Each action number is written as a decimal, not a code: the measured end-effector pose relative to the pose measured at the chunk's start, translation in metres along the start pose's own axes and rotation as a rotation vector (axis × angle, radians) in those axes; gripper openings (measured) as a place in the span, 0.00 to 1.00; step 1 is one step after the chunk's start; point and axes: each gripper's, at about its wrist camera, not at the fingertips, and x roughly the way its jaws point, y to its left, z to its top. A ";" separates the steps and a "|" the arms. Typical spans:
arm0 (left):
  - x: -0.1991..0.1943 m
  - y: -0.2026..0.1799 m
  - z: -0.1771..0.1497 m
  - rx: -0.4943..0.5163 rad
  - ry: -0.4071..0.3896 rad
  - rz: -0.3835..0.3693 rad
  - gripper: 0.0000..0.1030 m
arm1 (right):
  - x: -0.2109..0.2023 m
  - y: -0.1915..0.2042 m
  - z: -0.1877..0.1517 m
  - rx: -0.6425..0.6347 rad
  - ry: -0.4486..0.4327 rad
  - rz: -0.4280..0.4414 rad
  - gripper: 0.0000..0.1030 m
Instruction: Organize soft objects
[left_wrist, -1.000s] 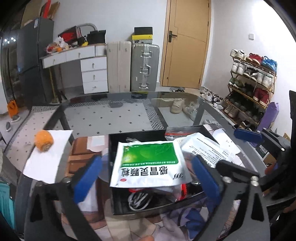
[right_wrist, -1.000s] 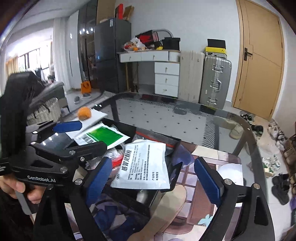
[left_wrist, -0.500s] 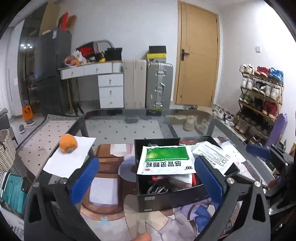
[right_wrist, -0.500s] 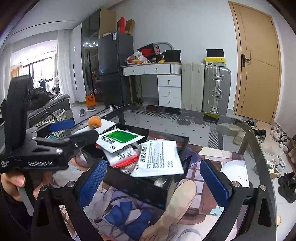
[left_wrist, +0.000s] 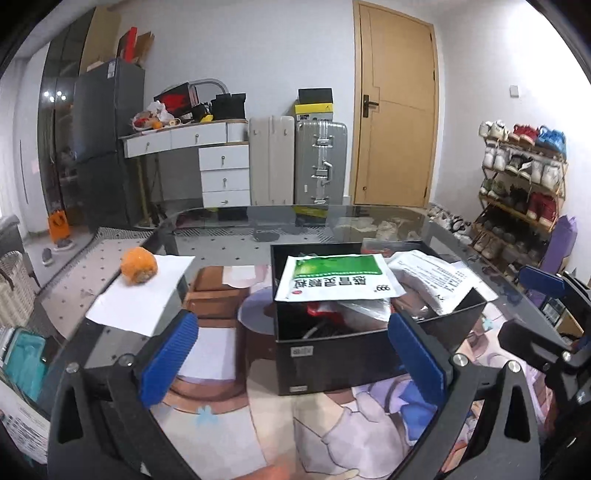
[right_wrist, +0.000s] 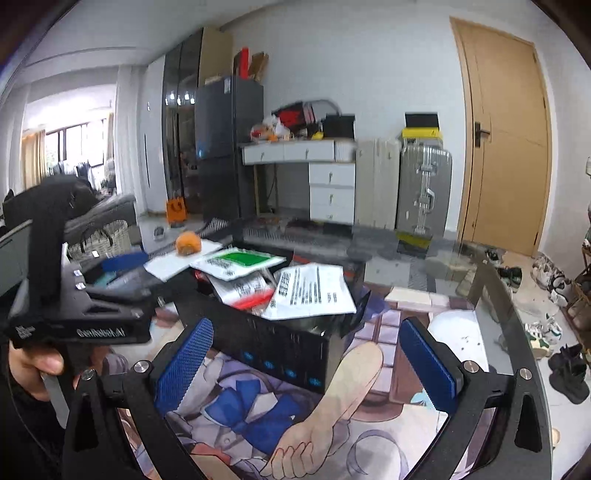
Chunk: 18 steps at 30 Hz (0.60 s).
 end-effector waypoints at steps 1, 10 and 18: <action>0.000 -0.001 -0.001 -0.007 0.000 -0.010 1.00 | -0.001 0.001 0.000 -0.006 -0.006 0.002 1.00; -0.005 0.002 -0.003 -0.039 -0.026 -0.038 1.00 | -0.001 0.014 0.000 -0.065 -0.003 -0.018 1.00; -0.006 0.003 -0.004 -0.038 -0.036 -0.030 1.00 | -0.003 0.006 0.001 -0.029 -0.012 -0.008 1.00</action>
